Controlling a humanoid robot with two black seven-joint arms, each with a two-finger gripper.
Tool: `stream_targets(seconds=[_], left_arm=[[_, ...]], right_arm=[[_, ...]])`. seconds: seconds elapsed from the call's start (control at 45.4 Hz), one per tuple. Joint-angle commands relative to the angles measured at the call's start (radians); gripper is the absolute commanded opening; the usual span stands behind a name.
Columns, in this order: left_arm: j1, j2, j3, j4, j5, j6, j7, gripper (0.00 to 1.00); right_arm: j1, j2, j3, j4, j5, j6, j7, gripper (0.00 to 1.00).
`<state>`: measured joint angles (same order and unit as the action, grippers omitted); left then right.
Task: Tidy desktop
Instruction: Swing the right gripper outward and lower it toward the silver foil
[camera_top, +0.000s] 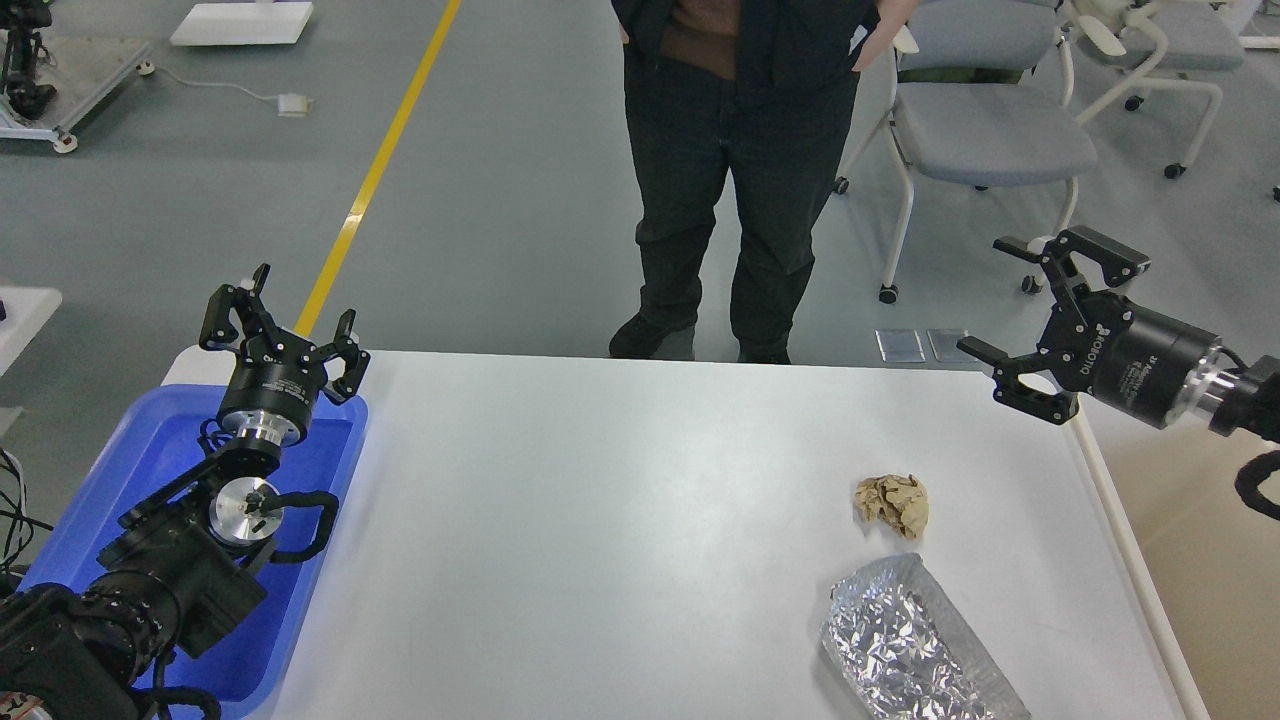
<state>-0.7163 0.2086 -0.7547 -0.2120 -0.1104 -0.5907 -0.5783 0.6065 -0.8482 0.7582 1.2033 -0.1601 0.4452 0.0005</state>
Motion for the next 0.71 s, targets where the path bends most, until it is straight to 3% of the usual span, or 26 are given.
stream_targets(seconds=[0.0,0.11,0.287,0.529,0.683], left_arm=[[0.000,0.000,0.000,0.000,0.000,0.000,0.000,1.00],[0.000,0.000,0.000,-0.001,0.000,0.000,0.000,1.00],[0.000,0.000,0.000,0.000,0.000,0.000,0.000,1.00],[0.000,0.000,0.000,0.000,0.000,0.000,0.000,1.00],[0.000,0.000,0.000,0.000,0.000,0.000,0.000,1.00]], right_arm=[[-0.002,-0.179,-0.114,0.114,-0.168,0.038,0.088,1.00],[-0.002,-0.224,-0.160,0.148,-0.237,0.038,0.137,1.00],[0.001,-0.259,-0.256,0.170,-0.410,0.026,0.263,1.00],[-0.001,-0.250,-0.296,0.170,-0.617,0.020,0.302,1.00],[-0.002,-0.218,-0.307,0.170,-0.731,-0.017,0.302,1.00]])
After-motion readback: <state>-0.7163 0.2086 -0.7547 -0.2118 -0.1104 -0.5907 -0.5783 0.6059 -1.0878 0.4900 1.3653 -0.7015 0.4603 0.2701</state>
